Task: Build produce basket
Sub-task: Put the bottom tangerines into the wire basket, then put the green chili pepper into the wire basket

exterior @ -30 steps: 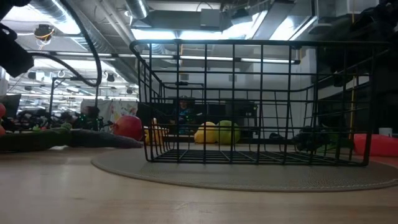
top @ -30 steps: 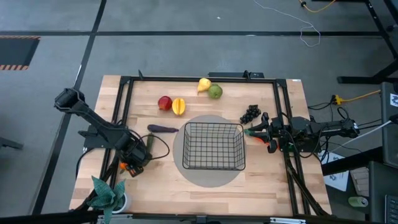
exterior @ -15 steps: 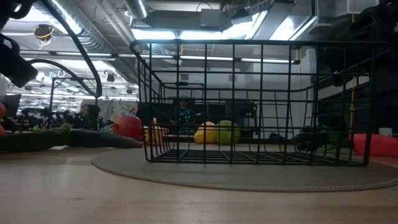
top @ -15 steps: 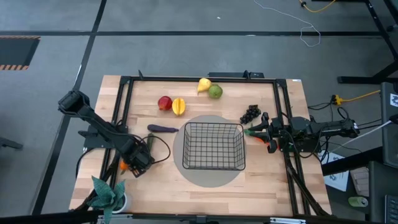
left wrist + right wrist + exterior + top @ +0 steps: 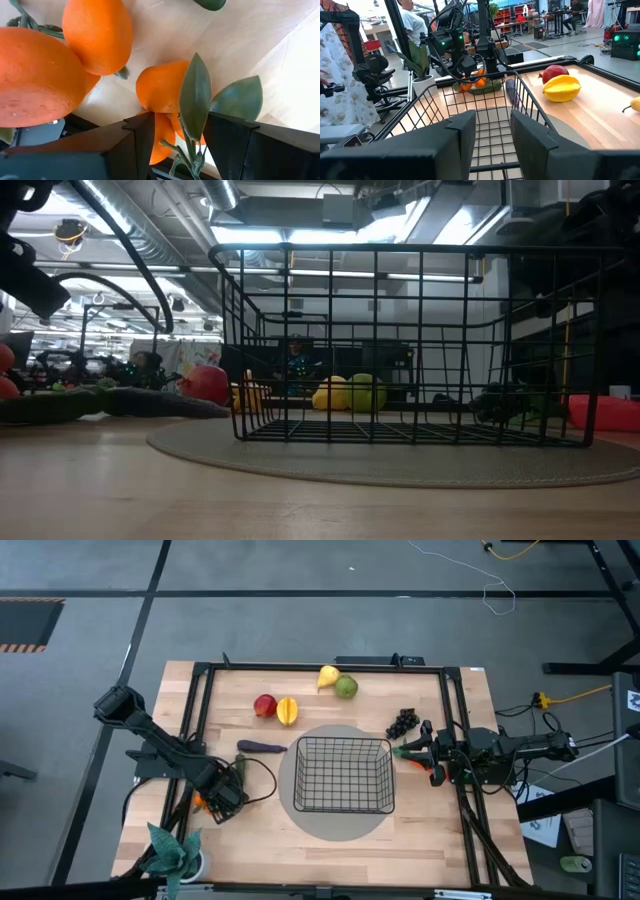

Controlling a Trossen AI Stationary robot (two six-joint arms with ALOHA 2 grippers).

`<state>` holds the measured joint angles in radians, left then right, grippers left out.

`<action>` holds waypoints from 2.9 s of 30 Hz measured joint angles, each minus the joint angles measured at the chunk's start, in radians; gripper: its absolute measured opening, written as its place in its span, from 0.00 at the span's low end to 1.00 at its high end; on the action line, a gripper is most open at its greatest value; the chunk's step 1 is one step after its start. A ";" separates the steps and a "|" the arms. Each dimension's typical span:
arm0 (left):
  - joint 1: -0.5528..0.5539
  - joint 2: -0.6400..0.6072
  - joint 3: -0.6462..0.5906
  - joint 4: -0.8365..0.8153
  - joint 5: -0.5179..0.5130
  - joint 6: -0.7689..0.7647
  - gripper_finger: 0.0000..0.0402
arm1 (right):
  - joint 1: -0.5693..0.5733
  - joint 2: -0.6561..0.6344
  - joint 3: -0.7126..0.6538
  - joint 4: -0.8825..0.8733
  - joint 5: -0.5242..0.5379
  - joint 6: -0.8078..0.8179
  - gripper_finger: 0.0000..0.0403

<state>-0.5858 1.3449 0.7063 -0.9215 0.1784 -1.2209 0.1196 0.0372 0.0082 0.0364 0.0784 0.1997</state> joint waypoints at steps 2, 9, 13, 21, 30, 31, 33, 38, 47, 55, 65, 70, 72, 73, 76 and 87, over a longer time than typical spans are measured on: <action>0.000 0.000 0.000 0.000 0.014 0.000 0.33 | 0.000 0.000 0.000 0.000 0.000 0.000 0.30; 0.000 0.000 0.000 0.014 0.031 0.000 0.12 | 0.000 0.000 0.000 0.000 0.000 0.000 0.30; 0.000 0.000 0.000 0.020 0.052 0.000 0.02 | 0.000 0.000 0.000 0.000 0.000 0.000 0.30; 0.020 0.000 0.044 0.012 0.087 -0.004 0.01 | 0.000 0.000 0.000 0.000 0.000 0.000 0.30; 0.085 0.000 0.284 -0.021 -0.184 0.336 0.00 | 0.000 0.000 0.000 0.002 0.010 0.001 0.30; 0.089 0.000 0.319 -0.021 -0.239 0.396 0.00 | 0.000 0.000 0.000 0.002 0.010 0.001 0.30; 0.090 0.000 0.390 -0.021 -0.337 0.508 0.00 | 0.000 0.000 0.000 0.002 0.010 0.000 0.30; 0.089 0.000 0.548 -0.009 -0.546 0.756 0.00 | 0.000 0.000 0.000 0.002 0.010 0.000 0.30; 0.153 -0.001 0.642 0.296 -0.972 1.256 0.00 | 0.000 0.000 0.000 0.002 0.010 -0.002 0.30; 0.347 0.066 0.642 0.447 -0.793 1.350 0.01 | 0.000 0.000 0.000 0.003 0.009 -0.002 0.30; 0.437 0.189 0.642 0.450 -0.492 1.337 0.17 | 0.000 0.000 0.000 0.002 0.008 -0.003 0.30; 0.431 0.192 0.642 0.418 -0.621 1.380 0.20 | 0.000 0.000 0.000 0.002 0.008 -0.003 0.30; 0.432 0.179 0.641 0.384 -0.723 1.389 0.20 | 0.000 0.000 0.000 0.002 0.008 -0.003 0.30; 0.433 0.175 0.641 0.379 -0.780 1.388 0.20 | 0.000 0.000 0.000 0.003 0.008 -0.003 0.30; 0.436 0.153 0.641 0.310 -0.947 1.381 0.20 | 0.000 0.000 0.000 0.002 0.008 -0.003 0.30; 0.445 0.018 0.645 -0.078 -1.069 1.048 0.20 | 0.000 0.005 0.000 0.002 0.007 -0.001 0.30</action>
<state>-0.1407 1.3630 1.3511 -0.9995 -0.8903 -0.1731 0.1199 0.0424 0.0078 0.0387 0.0856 0.1988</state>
